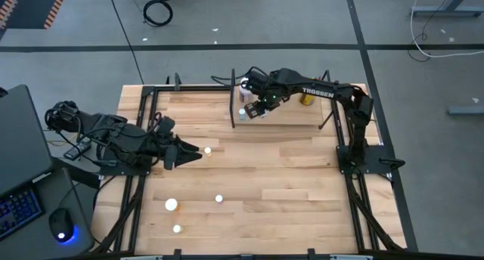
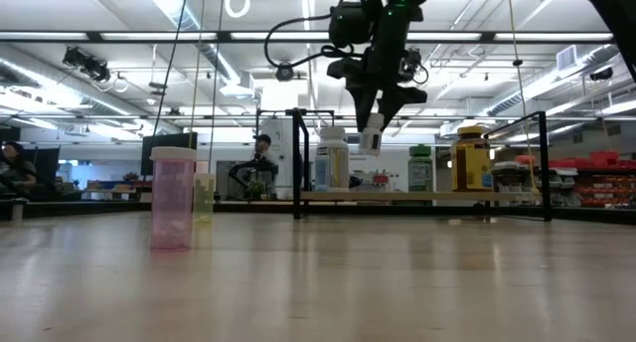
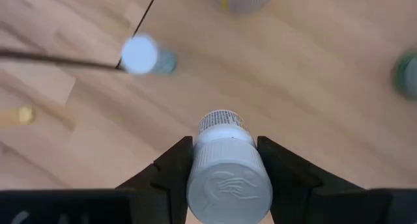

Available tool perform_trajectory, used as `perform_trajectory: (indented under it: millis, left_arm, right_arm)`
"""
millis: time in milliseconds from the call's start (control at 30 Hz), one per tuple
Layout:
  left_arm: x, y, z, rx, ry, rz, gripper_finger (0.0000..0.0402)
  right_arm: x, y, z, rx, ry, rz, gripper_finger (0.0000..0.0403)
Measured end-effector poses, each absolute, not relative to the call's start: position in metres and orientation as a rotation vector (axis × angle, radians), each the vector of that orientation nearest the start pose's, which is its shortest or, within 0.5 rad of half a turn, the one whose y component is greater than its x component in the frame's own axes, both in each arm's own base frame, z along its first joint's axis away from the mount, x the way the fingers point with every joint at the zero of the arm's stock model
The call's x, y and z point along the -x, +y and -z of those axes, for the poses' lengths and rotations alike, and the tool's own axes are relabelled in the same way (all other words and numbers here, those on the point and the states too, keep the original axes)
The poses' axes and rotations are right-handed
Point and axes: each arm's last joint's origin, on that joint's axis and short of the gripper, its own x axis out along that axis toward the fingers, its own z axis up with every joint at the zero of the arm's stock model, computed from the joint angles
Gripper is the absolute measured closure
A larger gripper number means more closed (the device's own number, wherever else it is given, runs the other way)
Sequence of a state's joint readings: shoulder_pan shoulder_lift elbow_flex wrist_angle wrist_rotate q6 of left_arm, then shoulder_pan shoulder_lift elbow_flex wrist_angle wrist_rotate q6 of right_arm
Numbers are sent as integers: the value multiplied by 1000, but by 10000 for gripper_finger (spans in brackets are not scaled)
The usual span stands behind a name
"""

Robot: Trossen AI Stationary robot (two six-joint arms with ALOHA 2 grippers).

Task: Pick and place medicine bottles onto shelf by color
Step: Put the small white bottle pill bottle on the shelf

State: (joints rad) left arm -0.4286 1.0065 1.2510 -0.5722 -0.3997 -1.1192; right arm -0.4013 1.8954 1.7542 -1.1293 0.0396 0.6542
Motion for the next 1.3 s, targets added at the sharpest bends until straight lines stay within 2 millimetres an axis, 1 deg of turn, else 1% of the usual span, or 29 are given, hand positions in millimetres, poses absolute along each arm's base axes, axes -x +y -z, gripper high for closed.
perform_trajectory:
  millis: [300,400,567,767,867,933,1033,1100,1200,1300]
  left_arm:
    - [-179,-69,-414,1026,269,-158,95]
    - [-179,-69,-414,1035,260,-170,95]
    - [-179,-68,-414,1048,253,-180,95]
    - [-179,-68,-414,1053,237,-198,95]
    - [-179,-68,-414,1052,230,-206,95]
    - [-179,-67,-414,1058,224,-214,95]
    - [-179,-67,-414,1086,207,-235,95]
    - [-179,-66,-414,1112,192,-252,95]
    - [-179,-66,-415,1140,175,-263,95]
    - [-180,-66,-415,1146,165,-265,95]
  right_arm:
    - [-341,-184,-287,-758,1058,831,242]
    - [-337,-192,-287,-736,1065,825,242]
    - [-334,-197,-287,-646,1099,768,242]
    - [-331,-204,-287,-491,1148,656,241]
    - [-329,-210,-286,-444,1154,602,241]
    - [-331,-214,-282,-429,1151,563,241]
    - [-335,-219,-271,-395,1189,499,241]
    - [-338,-217,-260,-361,1253,462,241]
    - [-340,-216,-248,-313,1324,438,241]
    - [-342,-219,-243,-282,1339,426,241]
